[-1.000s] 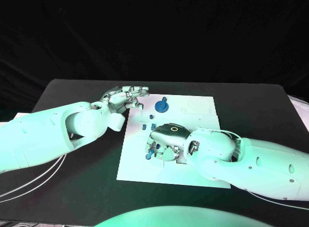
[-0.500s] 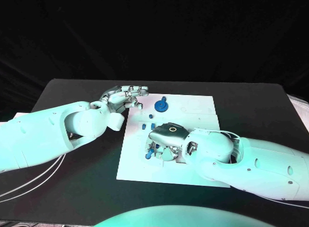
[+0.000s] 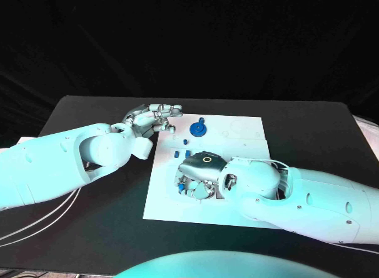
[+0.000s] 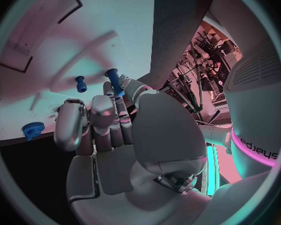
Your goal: Assemble the parts on the task board
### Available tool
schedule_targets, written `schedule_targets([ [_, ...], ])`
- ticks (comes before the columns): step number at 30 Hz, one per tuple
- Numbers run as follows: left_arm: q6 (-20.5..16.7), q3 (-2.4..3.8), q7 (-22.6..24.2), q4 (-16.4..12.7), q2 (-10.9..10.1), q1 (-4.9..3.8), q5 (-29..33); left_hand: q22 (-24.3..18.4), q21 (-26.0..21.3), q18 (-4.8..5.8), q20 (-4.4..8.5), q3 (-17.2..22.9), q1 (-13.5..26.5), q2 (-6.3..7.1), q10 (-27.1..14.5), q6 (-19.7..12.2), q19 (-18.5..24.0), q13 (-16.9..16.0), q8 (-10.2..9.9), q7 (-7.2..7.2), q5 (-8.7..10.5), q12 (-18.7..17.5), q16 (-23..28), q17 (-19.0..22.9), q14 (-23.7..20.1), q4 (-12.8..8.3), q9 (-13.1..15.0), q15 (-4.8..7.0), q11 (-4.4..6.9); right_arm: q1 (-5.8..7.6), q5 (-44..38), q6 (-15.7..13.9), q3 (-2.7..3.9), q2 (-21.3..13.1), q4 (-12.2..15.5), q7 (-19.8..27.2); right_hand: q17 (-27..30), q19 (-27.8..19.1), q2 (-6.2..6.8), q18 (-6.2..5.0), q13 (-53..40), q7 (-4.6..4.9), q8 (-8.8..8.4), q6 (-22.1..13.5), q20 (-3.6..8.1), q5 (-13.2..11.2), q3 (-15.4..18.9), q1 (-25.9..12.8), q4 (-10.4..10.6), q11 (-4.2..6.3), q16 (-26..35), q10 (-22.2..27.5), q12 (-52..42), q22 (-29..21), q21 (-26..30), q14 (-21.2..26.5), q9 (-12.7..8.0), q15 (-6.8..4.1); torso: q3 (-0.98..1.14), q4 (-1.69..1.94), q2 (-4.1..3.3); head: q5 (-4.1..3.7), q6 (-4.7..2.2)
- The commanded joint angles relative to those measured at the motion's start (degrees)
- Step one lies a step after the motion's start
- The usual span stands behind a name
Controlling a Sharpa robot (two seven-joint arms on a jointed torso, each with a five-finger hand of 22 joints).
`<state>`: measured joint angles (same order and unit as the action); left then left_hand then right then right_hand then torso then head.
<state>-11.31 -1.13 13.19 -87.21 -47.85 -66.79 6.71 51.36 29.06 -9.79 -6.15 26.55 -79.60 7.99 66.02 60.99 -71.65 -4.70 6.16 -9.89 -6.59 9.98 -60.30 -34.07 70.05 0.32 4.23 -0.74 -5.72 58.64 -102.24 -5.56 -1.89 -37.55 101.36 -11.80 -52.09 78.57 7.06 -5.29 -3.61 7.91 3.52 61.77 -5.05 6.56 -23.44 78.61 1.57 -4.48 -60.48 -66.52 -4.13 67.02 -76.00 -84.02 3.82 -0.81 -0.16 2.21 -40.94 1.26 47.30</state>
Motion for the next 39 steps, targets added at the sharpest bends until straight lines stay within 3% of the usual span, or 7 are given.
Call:
schedule_targets([
  [1, 1.01, 0.04, 0.31, -0.13, 0.02, -0.01, -0.16, -0.07, -0.21, -0.6, -0.12, -0.25, 0.05, -0.41, -0.24, -0.37, 0.29, 0.02, 0.31, -0.14, 0.19, 0.08, 0.22, 0.07, -0.53, -0.24, -0.09, -0.02, -0.01, -0.19, -0.16, 0.06, -0.1, 0.04, -0.17, -0.91, 0.25, -0.43, 1.15, 0.01, 0.06, -0.1, -0.07, -1.88, -0.49, -0.01, 0.65, -0.31, 0.05, -0.47, 0.33, 2.12, 0.46, -1.02, 0.95, -0.17, -0.14, 0.71, 0.01, -0.02, 0.03, -0.01, -0.02],
  [11, 1.15, 0.04, 0.19, -0.06, 0.01, -0.01, -0.17, -0.07, -0.21, -0.6, -0.12, -0.25, 0.05, -0.41, -0.24, -0.37, 0.29, 0.02, 0.31, -0.14, 0.19, 0.08, 0.22, 0.07, -0.53, -0.24, -0.09, -0.02, -0.01, -0.41, -0.62, -6.96, -0.12, -1.34, 0.73, -1.21, 8.03, -5.62, 1.66, -1.89, -0.3, -0.43, 0.07, -6.66, -1.9, -0.63, 6.52, -0.38, 0.02, -2.15, 6.43, 12.05, -1.01, -10.4, 7.85, 3.21, -0.01, 2.11, 0.07, -0.01, -0.01, -0.21, -0.22],
  [22, 1.18, 0.03, 0.08, -0.07, -0.29, 0.0, -0.17, -0.07, -0.21, -0.6, -0.12, -0.25, 0.05, -0.41, -0.24, -0.37, 0.29, 0.02, 0.31, -0.14, 0.19, 0.08, 0.22, 0.07, -0.53, -0.24, -0.09, -0.02, -0.01, 0.71, 6.49, -13.37, 0.72, -11.89, 8.0, -1.02, 8.38, -4.46, 0.66, -1.66, -0.66, 0.57, 0.47, -5.63, -1.17, -0.4, 10.9, 0.36, 0.72, -1.05, 5.74, 8.42, -6.06, -9.47, 7.36, 2.47, 0.3, 1.38, -0.02, -0.3, 0.19, -1.62, -0.74],
  [29, 0.94, 0.02, 0.12, -0.56, -0.6, -0.01, -0.28, -0.07, -0.21, -0.6, -0.12, -0.25, 0.05, -0.41, -0.24, -0.37, 0.29, 0.02, 0.31, -0.14, 0.19, 0.08, 0.22, 0.07, -0.53, -0.24, -0.09, -0.02, -0.01, 3.67, 21.03, -13.86, 0.56, -22.89, 11.53, -6.43, -5.22, 4.33, -0.05, 1.73, -7.78, -1.33, 2.9, -0.02, 1.66, 3.27, 13.35, -3.39, 4.87, 3.42, -6.49, -11.76, -18.03, 7.06, -4.29, -2.51, 1.08, -2.42, -0.33, -1.13, 0.56, -3.69, -0.99],
  [32, 0.87, 0.02, 0.17, -0.75, -0.7, -0.01, -0.54, -0.07, -0.21, -0.6, -0.12, -0.25, 0.05, -0.41, -0.24, -0.37, 0.29, 0.02, 0.31, -0.14, 0.19, 0.08, 0.22, 0.07, -0.53, -0.24, -0.09, -0.02, -0.01, 4.01, 23.31, -13.92, -0.05, -26.44, 12.28, -9.62, -13.43, 5.78, 0.82, 2.51, -20.46, -2.08, 3.04, -0.38, 2.14, 5.94, 16.46, -5.69, 7.32, 3.72, -13.2, -14.41, -29.42, 10.58, -6.67, -3.5, 0.9, -2.59, -0.35, -1.71, 0.69, -4.16, -1.05],
  [34, 0.9, 0.0, 0.18, -0.72, -0.64, -0.01, -0.64, -0.07, -0.21, -0.6, -0.12, -0.25, 0.05, -0.41, -0.24, -0.37, 0.29, 0.02, 0.31, -0.14, 0.19, 0.08, 0.22, 0.07, -0.53, -0.24, -0.09, -0.02, -0.01, 4.07, 23.27, -13.39, -0.66, -28.68, 12.45, -12.05, -19.45, 6.06, 0.93, 2.72, -38.41, -2.6, 3.89, -0.34, 2.23, 11.8, 19.96, -7.79, 10.46, 3.63, -17.97, -14.8, -45.03, 11.63, -7.4, -3.86, 1.06, -2.71, -0.3, -2.11, 0.88, -4.66, -0.91],
  [39, 0.95, -0.12, 0.18, -0.68, -0.62, 0.0, -0.71, -0.07, -0.21, -0.6, -0.12, -0.25, 0.05, -0.41, -0.24, -0.37, 0.29, 0.02, 0.31, -0.14, 0.19, 0.08, 0.22, 0.07, -0.53, -0.24, -0.09, -0.02, -0.01, 3.76, 20.57, -12.55, -1.38, -30.61, 12.47, -14.84, -25.1, 6.48, -0.65, 2.94, -53.78, -2.24, 5.28, -0.7, 2.05, 10.92, 23.81, -6.71, 13.22, 3.62, -22.03, -13.52, -57.29, 13.07, -8.32, -4.04, 1.45, -2.43, -0.31, -2.63, 1.13, -4.55, -0.82],
])
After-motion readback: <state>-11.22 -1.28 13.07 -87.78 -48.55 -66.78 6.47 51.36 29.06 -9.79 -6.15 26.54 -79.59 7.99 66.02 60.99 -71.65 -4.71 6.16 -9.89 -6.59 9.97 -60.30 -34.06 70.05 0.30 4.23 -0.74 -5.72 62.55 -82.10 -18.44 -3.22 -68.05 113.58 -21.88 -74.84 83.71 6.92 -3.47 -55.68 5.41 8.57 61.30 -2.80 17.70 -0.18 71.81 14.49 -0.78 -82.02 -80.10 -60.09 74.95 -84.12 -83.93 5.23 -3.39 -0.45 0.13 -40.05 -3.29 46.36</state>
